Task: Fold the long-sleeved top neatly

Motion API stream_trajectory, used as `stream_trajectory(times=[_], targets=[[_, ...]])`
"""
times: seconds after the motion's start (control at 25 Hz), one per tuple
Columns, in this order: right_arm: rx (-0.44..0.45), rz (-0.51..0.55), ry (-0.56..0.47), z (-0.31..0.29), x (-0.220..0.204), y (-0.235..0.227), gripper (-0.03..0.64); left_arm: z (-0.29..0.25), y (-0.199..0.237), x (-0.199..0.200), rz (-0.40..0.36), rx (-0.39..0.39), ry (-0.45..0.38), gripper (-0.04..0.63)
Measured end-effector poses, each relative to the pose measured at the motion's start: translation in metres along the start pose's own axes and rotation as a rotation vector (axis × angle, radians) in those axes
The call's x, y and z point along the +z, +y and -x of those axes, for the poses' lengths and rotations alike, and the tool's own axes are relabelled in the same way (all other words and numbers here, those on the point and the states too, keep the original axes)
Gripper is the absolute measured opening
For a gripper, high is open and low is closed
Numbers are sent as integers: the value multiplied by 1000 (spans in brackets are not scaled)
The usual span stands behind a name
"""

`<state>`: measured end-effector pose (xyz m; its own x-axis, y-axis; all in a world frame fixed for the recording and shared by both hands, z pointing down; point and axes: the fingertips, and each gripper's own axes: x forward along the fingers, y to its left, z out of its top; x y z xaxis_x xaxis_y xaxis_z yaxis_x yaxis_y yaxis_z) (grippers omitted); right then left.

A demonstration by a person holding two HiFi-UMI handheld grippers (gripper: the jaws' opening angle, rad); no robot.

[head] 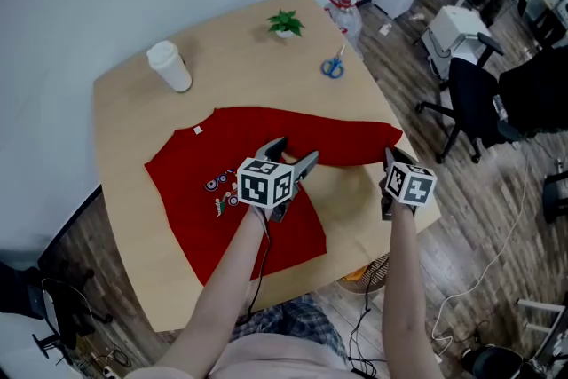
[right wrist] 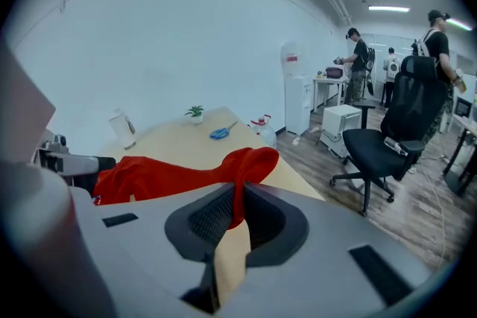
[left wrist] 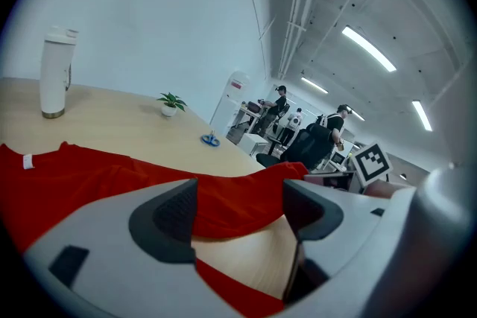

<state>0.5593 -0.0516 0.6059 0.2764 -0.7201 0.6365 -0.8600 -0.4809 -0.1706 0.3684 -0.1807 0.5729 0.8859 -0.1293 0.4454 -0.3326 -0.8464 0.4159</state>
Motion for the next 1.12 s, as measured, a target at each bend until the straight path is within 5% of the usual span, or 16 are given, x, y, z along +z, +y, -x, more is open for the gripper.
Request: stream_trajectory(times=[0.4, 0.76, 1.12], targets=[[134, 162, -144, 37, 82, 89, 40, 68, 40, 25, 37, 125, -113, 348], [333, 308, -228, 38, 139, 222, 40, 159, 104, 30, 103, 283, -212, 368], [558, 460, -212, 34, 134, 364, 40, 244, 150, 14, 177, 430, -285, 368]])
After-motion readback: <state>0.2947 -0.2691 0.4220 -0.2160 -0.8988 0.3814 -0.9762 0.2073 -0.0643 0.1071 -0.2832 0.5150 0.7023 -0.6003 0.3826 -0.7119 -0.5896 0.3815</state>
